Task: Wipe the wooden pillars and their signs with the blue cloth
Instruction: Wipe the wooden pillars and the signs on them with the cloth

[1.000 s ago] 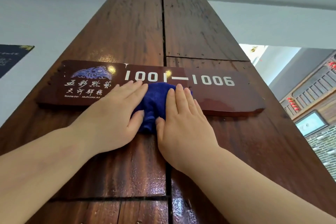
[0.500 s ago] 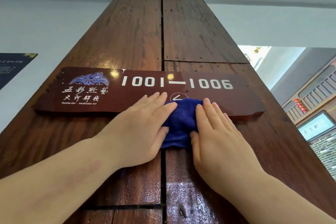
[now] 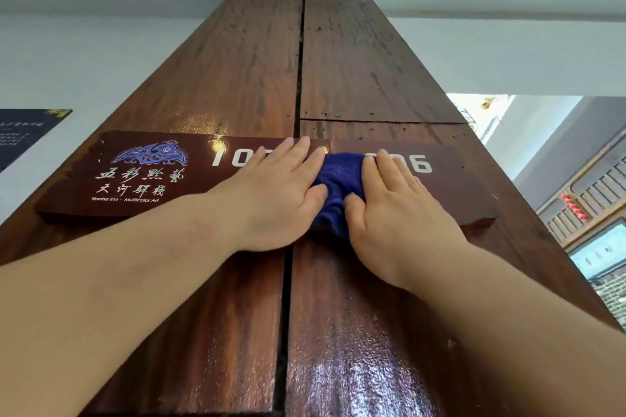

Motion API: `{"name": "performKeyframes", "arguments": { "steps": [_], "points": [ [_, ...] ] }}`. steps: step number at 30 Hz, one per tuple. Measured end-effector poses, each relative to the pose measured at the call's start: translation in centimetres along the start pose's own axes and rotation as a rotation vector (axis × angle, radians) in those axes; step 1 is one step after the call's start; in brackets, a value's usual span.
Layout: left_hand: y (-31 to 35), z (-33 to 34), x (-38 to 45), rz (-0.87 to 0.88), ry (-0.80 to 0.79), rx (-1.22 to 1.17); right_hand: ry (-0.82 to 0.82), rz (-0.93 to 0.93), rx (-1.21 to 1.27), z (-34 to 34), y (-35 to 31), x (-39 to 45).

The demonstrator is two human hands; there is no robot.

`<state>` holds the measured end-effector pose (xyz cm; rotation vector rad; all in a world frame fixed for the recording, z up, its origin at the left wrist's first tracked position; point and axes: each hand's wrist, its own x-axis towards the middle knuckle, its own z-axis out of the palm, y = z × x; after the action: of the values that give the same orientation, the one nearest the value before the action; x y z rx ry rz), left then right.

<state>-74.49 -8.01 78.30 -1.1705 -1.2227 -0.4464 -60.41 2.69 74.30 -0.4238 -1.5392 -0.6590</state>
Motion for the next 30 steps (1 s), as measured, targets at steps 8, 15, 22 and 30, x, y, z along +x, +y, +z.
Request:
{"name": "performKeyframes", "arguments": {
  "steps": [8, 15, 22, 30],
  "points": [
    [2.1, 0.2, 5.7, -0.152, 0.049, 0.003, -0.018, 0.063, -0.034, 0.0, 3.0, 5.9],
    [6.7, 1.4, 8.2, -0.111, 0.076, -0.047, -0.029, 0.102, -0.045, -1.0, 8.0, 4.6],
    [11.3, 2.5, 6.9, 0.040, 0.158, -0.110, 0.064, 0.126, -0.010, -2.1, 10.3, 0.2],
    [11.8, 2.3, 2.0, 0.218, 0.152, 0.037, 0.049, 0.039, -0.040, -2.3, 10.3, -6.6]
  ]
}}
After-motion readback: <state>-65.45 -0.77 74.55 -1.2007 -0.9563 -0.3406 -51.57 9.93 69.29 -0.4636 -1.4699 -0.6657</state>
